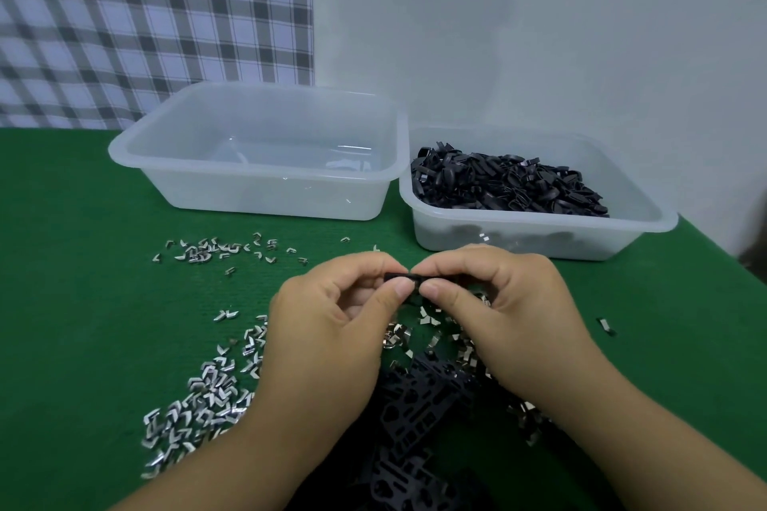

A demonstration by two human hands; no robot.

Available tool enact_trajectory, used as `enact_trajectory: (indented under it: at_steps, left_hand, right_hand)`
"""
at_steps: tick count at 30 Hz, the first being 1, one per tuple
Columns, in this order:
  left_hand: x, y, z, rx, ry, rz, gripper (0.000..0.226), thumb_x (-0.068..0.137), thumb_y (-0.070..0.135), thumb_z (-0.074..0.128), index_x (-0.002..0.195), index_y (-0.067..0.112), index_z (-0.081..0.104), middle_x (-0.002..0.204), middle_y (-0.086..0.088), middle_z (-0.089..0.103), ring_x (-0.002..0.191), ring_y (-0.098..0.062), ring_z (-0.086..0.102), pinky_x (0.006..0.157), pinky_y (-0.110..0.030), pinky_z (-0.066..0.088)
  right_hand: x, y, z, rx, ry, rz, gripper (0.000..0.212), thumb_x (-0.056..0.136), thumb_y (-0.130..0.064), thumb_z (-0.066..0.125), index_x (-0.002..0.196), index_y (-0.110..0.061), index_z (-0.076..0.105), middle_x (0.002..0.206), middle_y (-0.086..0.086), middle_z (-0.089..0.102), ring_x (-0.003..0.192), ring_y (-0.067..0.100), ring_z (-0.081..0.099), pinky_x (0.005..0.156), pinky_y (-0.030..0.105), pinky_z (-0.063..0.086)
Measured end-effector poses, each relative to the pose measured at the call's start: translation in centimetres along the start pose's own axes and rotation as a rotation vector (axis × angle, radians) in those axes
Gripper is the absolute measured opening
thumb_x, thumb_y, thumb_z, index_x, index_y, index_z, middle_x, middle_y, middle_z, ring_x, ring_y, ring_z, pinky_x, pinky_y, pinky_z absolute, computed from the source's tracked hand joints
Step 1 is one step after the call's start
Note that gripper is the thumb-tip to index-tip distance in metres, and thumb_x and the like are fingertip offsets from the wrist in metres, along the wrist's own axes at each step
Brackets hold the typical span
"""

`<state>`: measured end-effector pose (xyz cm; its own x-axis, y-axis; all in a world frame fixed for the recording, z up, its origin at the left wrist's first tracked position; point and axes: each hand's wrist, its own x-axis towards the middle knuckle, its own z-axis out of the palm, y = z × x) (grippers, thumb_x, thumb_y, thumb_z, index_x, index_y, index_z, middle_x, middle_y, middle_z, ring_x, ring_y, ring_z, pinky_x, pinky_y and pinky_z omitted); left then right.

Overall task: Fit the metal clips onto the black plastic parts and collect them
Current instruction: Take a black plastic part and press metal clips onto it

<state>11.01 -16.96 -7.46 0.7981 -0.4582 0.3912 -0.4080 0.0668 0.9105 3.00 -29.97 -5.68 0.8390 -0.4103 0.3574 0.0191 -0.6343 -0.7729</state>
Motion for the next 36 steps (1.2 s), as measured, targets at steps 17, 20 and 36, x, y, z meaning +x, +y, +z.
enact_trajectory:
  at_steps: [17, 20, 36]
  left_hand:
    - [0.6, -0.2, -0.2, -0.159, 0.137, -0.198, 0.010, 0.089, 0.012, 0.058, 0.081, 0.017, 0.062, 0.064, -0.003, 0.068, 0.053, -0.013, 0.067, 0.049, -0.018, 0.052]
    - [0.4, -0.1, -0.1, -0.154, 0.120, -0.186, 0.010, 0.087, 0.010, 0.060, 0.080, 0.016, 0.063, 0.062, -0.005, 0.068, 0.049, -0.012, 0.066, 0.046, -0.017, 0.051]
    - [0.4, -0.1, -0.2, -0.141, 0.096, -0.162, 0.010, 0.087, 0.011, 0.062, 0.079, 0.017, 0.063, 0.060, -0.004, 0.068, 0.045, -0.011, 0.064, 0.043, -0.016, 0.048]
  right_hand:
    - [10.5, -0.5, -4.9, -0.620, -0.100, 0.260, 0.015, 0.084, -0.008, 0.065, 0.088, -0.021, 0.072, 0.093, -0.001, 0.070, 0.079, 0.010, 0.057, 0.075, 0.018, 0.040]
    - [12.2, 0.4, -4.6, -0.664, -0.309, 0.354, 0.009, 0.078, -0.011, 0.073, 0.082, -0.019, 0.071, 0.083, -0.003, 0.065, 0.078, 0.011, 0.056, 0.076, 0.023, 0.042]
    - [9.9, -0.5, -5.4, -0.180, 0.065, 0.143, 0.011, 0.088, -0.011, 0.057, 0.080, -0.016, 0.063, 0.070, 0.002, 0.072, 0.065, 0.015, 0.069, 0.057, 0.029, 0.054]
